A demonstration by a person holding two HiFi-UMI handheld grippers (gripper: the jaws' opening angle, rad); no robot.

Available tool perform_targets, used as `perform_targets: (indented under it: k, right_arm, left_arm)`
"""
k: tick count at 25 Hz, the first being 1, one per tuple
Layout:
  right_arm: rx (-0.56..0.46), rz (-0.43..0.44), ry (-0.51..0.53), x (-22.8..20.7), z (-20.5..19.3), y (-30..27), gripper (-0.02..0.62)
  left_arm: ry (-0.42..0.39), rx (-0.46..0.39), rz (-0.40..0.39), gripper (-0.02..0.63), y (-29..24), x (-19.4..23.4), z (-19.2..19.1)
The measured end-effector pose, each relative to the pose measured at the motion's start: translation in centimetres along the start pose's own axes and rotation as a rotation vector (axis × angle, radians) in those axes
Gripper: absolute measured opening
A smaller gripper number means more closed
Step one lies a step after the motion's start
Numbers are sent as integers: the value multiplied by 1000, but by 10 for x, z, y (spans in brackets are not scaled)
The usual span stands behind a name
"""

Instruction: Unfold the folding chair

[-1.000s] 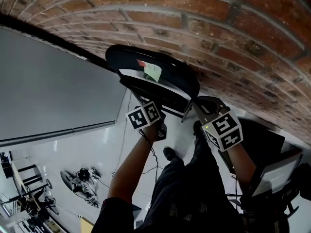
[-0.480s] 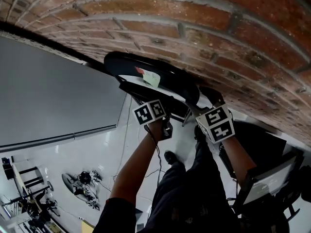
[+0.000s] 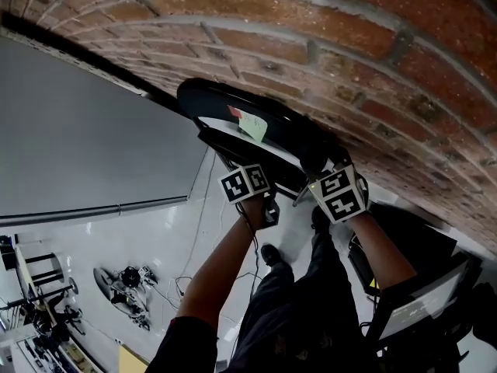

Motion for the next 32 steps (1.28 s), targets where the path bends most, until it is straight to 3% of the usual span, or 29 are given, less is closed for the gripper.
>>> perform_targets:
  k: [8, 11, 23, 32]
  right_arm:
    - [8, 0, 70, 3, -6, -15, 196]
    - [19, 32, 84, 7, -7, -20, 181]
    - [43, 27, 110, 8, -9, -24, 181]
    - [12, 26, 137, 9, -8, -24, 190]
  left_arm:
    - [70, 0, -24, 434, -37, -11, 8]
    - [93, -11, 1, 434, -44, -7, 11]
    - [7, 49, 4, 399, -59, 6, 4]
    - [63, 34, -69, 408, -65, 8, 5]
Point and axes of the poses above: the fingertips, and each gripper's own axes: y backward along the fingers, x to its left, z out of its top, the point moved 1 cm from there along y, backward along the fingers, and after that the axes turned 10 degrees about -z, right-handed, at the moved point
